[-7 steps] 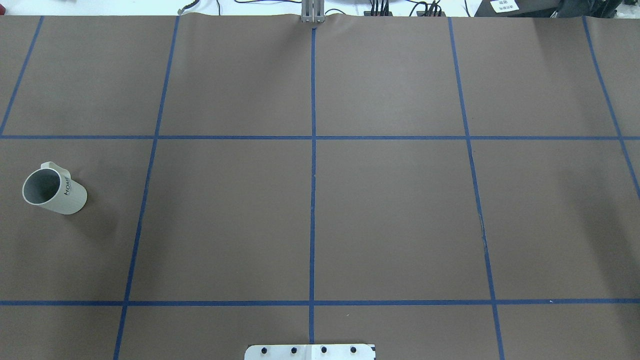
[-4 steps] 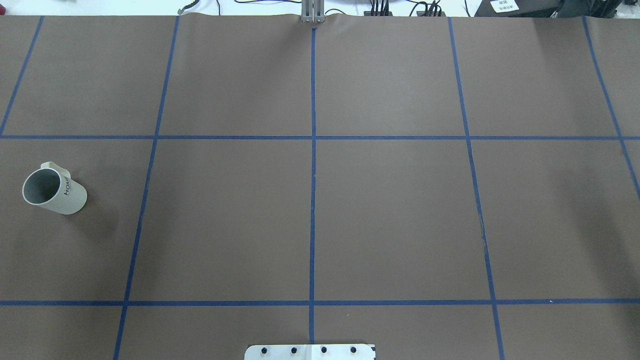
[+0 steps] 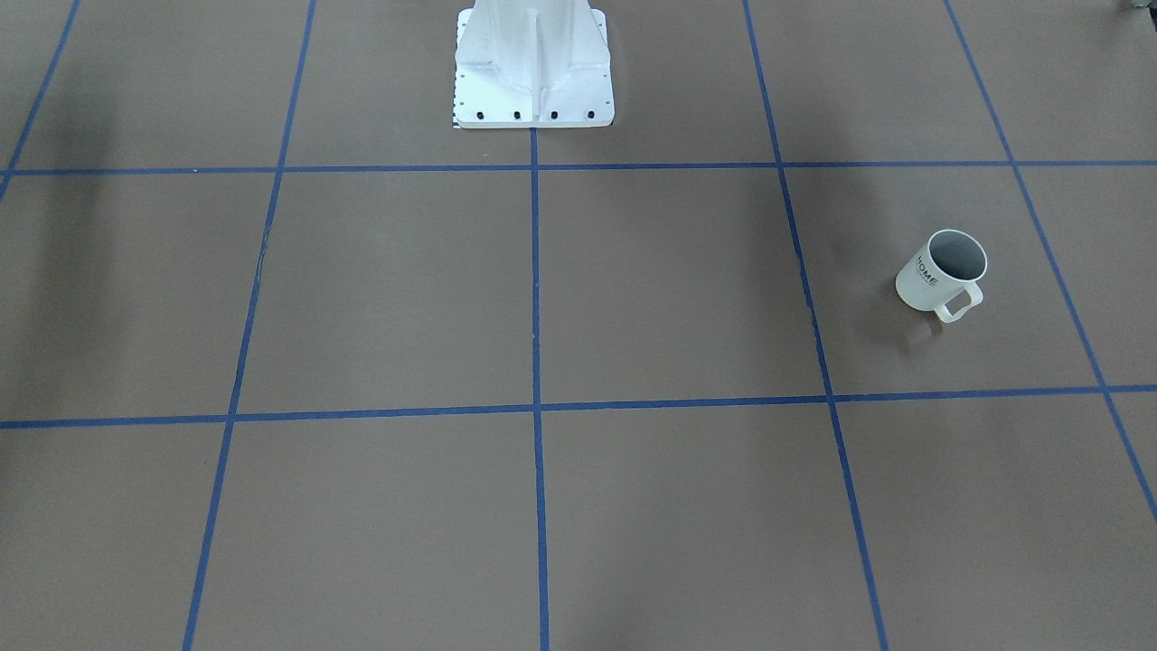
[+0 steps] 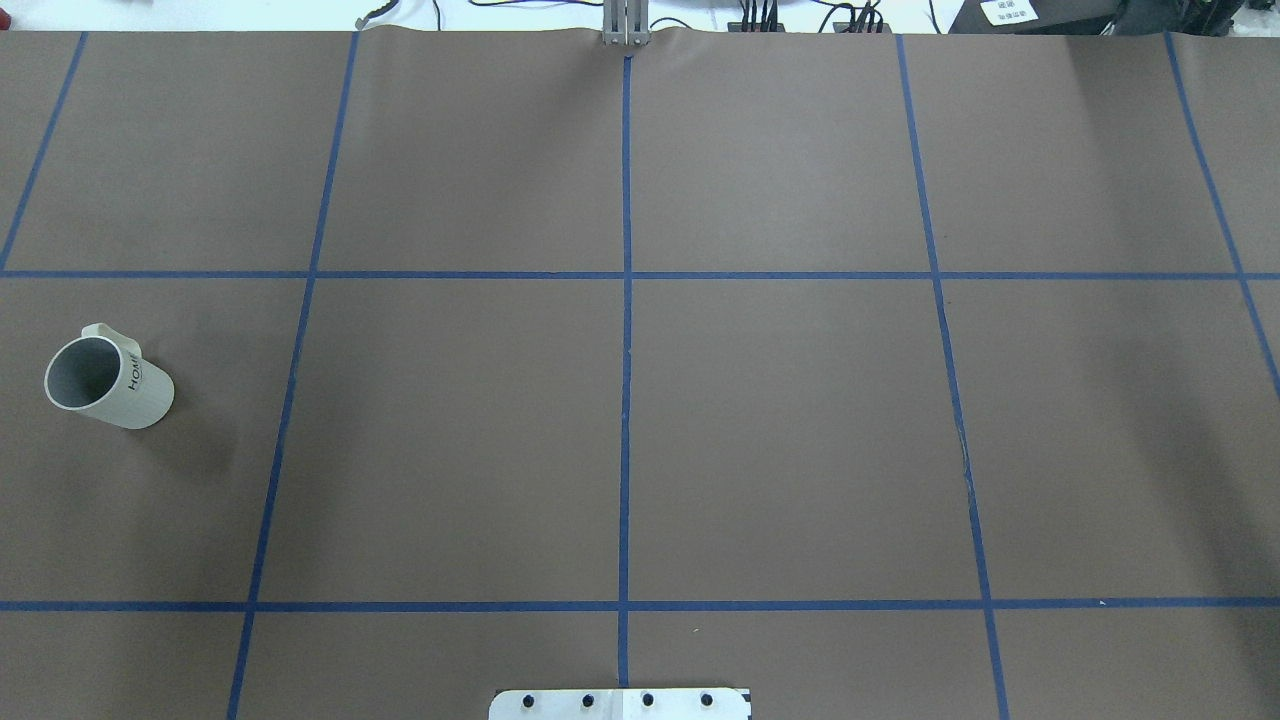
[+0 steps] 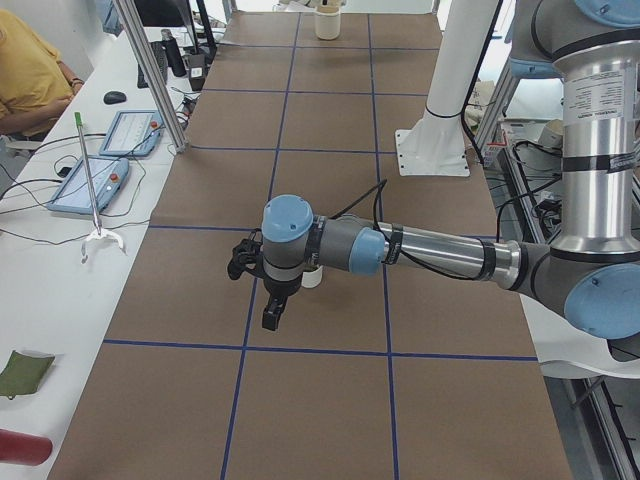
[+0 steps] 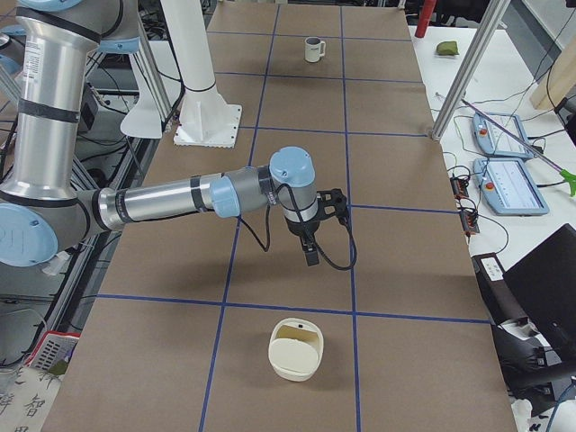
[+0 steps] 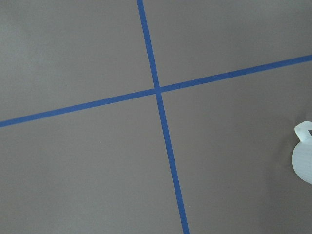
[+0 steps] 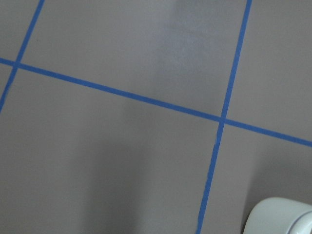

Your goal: Left arm hands cup to right arm to dump lemon

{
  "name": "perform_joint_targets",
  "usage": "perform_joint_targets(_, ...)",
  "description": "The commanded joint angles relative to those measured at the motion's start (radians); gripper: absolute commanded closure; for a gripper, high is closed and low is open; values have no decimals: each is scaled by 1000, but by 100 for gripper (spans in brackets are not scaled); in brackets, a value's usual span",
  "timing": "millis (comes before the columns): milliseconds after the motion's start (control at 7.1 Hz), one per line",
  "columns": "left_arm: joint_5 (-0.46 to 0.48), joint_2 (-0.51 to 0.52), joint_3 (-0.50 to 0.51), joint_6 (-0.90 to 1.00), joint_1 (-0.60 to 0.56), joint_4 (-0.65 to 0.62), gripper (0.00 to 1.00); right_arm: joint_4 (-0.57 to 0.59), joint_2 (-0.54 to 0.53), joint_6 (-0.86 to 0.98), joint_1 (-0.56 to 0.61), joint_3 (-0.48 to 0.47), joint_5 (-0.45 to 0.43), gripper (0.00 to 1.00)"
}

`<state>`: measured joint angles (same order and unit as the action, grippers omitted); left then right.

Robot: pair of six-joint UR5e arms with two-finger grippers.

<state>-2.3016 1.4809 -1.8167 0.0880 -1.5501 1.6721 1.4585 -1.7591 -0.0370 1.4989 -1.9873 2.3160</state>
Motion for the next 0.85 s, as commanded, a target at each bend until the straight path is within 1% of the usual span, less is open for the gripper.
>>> perform_joint_targets(0, -1, 51, 13, -7, -1, 69, 0, -55, 17, -38, 3, -11, -3, 0)
perform_joint_targets(282, -10, 56, 25, -8, -1, 80, 0, -208, -9, -35, 3, 5, -7, 0)
perform_joint_targets(423, -7, 59, 10, -11, -1, 110, 0, -245, -8, -58, -8, 7, 3, 0)
perform_joint_targets(564, -7, 59, 29, -31, 2, 156, 0, -289, 12, -58, -41, 8, 8, 0)
perform_joint_targets(704, -12, 59, 25, -33, 11, 158, 0, -320, 38, -85, -92, 10, 20, 0)
